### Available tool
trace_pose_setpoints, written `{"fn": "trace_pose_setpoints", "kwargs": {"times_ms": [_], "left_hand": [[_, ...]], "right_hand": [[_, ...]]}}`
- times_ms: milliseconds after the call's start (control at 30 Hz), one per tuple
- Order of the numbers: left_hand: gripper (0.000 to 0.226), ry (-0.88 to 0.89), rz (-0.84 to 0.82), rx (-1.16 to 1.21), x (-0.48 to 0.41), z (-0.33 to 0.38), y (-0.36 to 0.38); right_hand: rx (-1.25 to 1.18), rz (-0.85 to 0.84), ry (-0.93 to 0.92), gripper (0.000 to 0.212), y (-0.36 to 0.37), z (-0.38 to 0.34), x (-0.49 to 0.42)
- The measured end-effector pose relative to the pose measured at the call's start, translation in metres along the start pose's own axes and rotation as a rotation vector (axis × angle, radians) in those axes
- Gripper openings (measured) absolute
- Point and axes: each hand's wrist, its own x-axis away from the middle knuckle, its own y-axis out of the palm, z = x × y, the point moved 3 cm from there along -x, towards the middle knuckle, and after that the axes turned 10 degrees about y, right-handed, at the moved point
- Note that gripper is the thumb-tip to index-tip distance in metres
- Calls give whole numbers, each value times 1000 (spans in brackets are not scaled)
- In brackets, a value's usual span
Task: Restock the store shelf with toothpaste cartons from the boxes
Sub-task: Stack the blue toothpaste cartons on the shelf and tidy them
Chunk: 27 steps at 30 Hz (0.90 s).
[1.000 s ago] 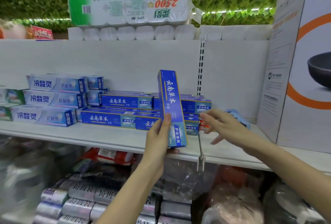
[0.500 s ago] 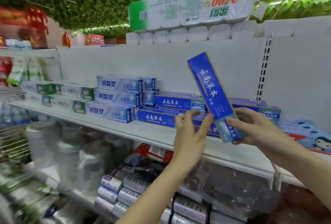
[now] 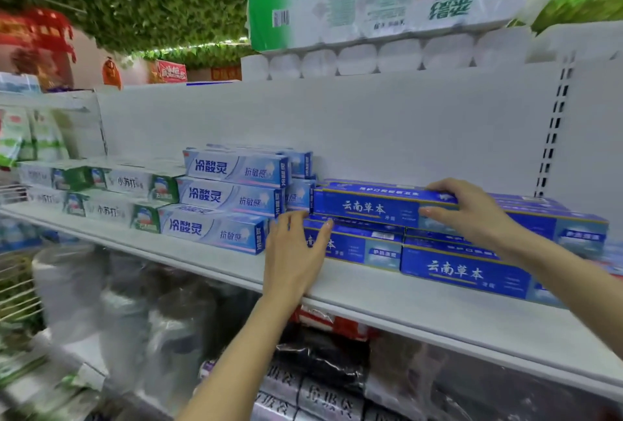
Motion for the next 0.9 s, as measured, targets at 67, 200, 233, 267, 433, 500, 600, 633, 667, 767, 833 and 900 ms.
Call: {"fn": "trace_pose_setpoints", "kwargs": {"times_ms": [67, 200, 233, 267, 433, 500, 600, 633, 667, 767, 833, 900], "left_hand": [[53, 4, -31, 17, -1, -2, 2], [54, 8, -93, 31, -3, -7, 6], [54, 3, -94, 41, -3, -8, 7], [54, 0, -89, 49, -4, -8, 6], [54, 24, -46, 37, -3, -1, 1], [55, 50, -81, 58, -1, 0, 0], [56, 133, -132, 104, 0, 4, -2], [56, 167, -129, 135, 0, 6, -4], [59, 199, -121, 178, 2, 8, -8], [61, 260, -117, 361, 14, 11, -23], [59, 348, -141, 423, 32, 11, -36], [58, 473, -174, 410, 50, 9, -48]], "right_hand": [[38, -11, -7, 35, 12, -1, -6], [127, 106, -2, 41, 31, -5, -7], [135, 143, -1, 41, 32, -7, -6], [157, 181, -1, 40, 31, -9, -4], [233, 300, 13, 39, 22, -22, 14], [231, 342, 46, 36, 19, -28, 30], [205, 358, 105, 36, 20, -39, 57], [188, 342, 122, 36, 22, -43, 68], [172, 325, 136, 36, 26, -48, 78], [148, 305, 164, 34, 38, -61, 111], [144, 273, 185, 35, 46, -69, 132], [182, 197, 190, 39, 57, -76, 149]]}}
